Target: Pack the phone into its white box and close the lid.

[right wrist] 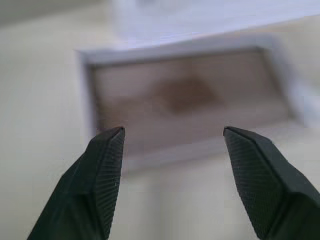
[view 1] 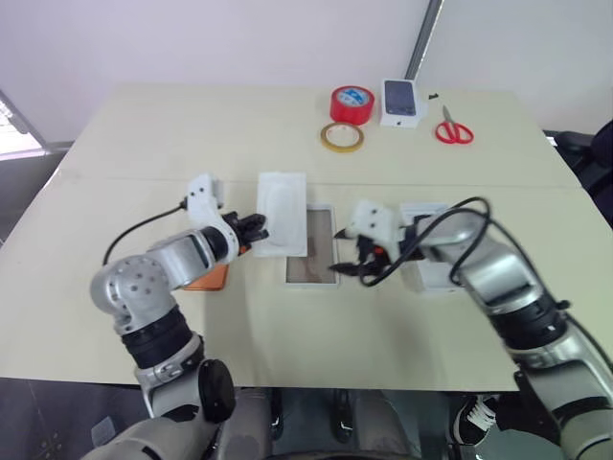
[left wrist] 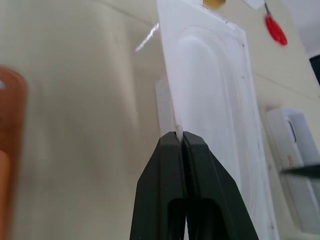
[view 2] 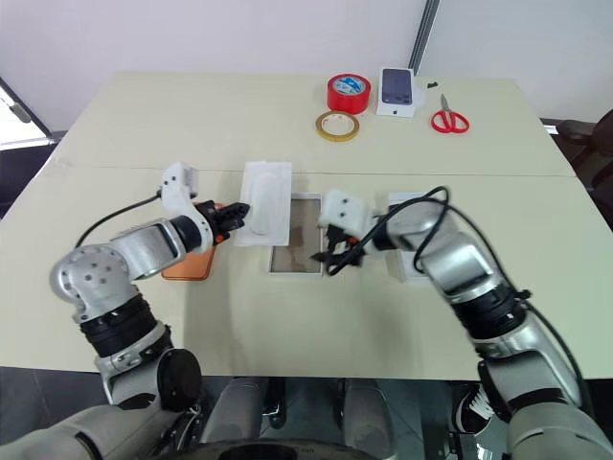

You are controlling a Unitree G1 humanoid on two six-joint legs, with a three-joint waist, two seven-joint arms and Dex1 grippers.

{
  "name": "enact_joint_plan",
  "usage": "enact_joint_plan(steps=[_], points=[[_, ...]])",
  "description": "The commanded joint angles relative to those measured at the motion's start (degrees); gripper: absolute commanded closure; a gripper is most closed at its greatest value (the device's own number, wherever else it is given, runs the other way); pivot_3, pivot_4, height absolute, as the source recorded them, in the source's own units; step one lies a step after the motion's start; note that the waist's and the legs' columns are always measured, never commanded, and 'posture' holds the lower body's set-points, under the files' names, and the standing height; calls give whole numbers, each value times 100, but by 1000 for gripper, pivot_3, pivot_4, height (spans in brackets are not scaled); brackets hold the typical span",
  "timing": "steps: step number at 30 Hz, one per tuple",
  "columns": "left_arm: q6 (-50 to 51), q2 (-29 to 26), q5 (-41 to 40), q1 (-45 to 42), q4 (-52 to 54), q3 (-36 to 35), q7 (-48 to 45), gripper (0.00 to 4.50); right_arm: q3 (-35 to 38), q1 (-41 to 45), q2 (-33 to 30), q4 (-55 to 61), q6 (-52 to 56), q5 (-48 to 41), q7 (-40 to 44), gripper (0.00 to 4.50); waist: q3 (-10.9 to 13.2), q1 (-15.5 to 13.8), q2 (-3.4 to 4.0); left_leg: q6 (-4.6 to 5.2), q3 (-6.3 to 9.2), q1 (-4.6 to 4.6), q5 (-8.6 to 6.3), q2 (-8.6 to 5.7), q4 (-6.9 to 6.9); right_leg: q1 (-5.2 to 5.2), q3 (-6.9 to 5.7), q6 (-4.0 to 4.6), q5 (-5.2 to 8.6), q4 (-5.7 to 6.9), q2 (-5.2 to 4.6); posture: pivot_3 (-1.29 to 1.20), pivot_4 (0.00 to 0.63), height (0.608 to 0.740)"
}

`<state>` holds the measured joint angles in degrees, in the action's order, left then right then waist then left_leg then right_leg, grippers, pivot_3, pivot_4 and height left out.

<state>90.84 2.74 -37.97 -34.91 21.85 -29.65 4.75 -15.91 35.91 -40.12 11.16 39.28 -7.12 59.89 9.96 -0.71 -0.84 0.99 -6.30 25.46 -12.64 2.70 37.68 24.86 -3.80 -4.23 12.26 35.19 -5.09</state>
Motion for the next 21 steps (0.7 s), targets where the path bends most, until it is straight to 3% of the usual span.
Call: enact_joint_plan(steps=[1,10,11,12,16,18,21], points=[[83,232,198,36,293,332,126,4500,298,-42,-100,57,-117,-103,-53,1071,0,20,0,0,0,0,0,-1,0,1,0,0,0,0,2,0,150,740],[163,647,559,179,417,581,135,4500,255,-40,-10,-85,-283,-63,-254,1071,0,10,0,0,1,-1,0,0,0,3,0,1,0,3,9,0,150,740],[165,662,577,195,434,594,127,3881,255,-30,2,-103,-295,-64,-268,1006,0,9,0,0,1,0,0,0,0,4,0,1,0,3,8,0,150,740],[165,673,589,204,451,598,119,3591,258,-22,10,-118,-305,-68,-278,1006,0,7,0,0,2,0,0,0,0,3,0,1,0,3,8,0,150,740],[166,686,616,147,540,558,61,1609,273,72,72,-258,-343,-54,-330,1006,1,-1,-1,1,3,2,0,1,1,3,0,1,0,2,6,0,150,740],[166,677,604,108,591,517,-2,1609,285,116,125,-326,-356,-56,-379,1006,1,5,-1,1,3,2,0,1,2,3,0,1,0,2,5,0,150,740],[165,623,509,25,703,388,-163,1546,277,216,248,-414,-283,-51,-506,1860,1,6,-1,1,3,2,0,1,2,3,0,1,0,2,7,0,150,740]])
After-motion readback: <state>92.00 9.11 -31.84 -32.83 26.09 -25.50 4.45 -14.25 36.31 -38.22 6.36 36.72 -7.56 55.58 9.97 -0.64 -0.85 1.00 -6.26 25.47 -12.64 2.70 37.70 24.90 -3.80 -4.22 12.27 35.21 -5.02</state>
